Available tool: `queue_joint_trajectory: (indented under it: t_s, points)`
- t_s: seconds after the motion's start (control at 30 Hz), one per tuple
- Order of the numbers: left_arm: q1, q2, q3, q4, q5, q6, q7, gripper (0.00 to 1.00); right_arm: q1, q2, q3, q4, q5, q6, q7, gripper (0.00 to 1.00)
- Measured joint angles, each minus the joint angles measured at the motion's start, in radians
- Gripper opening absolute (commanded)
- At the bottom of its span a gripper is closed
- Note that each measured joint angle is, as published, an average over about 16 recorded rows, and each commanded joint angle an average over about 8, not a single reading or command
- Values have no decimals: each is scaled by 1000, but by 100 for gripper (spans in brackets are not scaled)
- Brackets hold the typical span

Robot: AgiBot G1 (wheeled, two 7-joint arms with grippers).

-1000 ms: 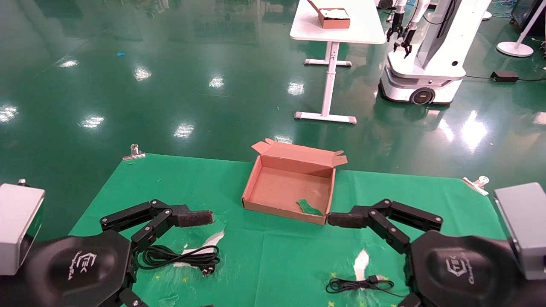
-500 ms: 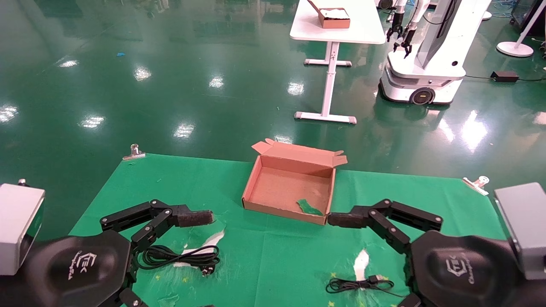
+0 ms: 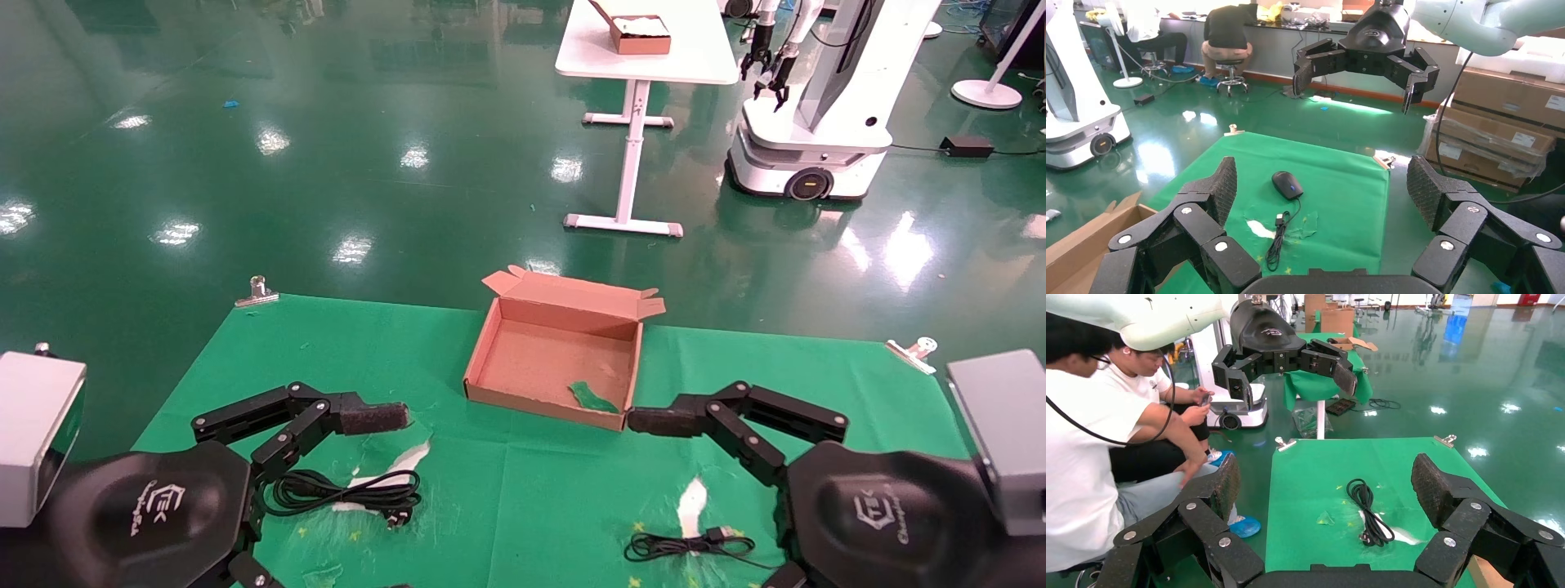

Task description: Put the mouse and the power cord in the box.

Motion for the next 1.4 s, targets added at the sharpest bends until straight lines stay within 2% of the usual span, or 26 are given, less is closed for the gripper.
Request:
queue_joint_trajectory:
  t_s: [0.33,0.53,0.67,0.93,1.07,1.4]
  points:
    - [1,-2,2,-2,6,0,0,100,-2,3,-3,2,-8,-3,-1,100]
    - [-14,-11,33,-22,88,-3,-5,100,-11,24,-26,13,-69,-1,7,100]
    - [-51,-7,79,-38,221,-7,4,100,-15,46,-51,25,-135,8,27,100]
    - [-159,52,202,-57,611,-81,1,100,6,79,-107,49,-293,34,87,100]
    - [-201,91,249,-54,769,-128,-4,100,28,81,-122,55,-341,45,110,100]
    - [-235,147,309,-45,985,-211,-59,100,53,72,-137,46,-384,52,123,100]
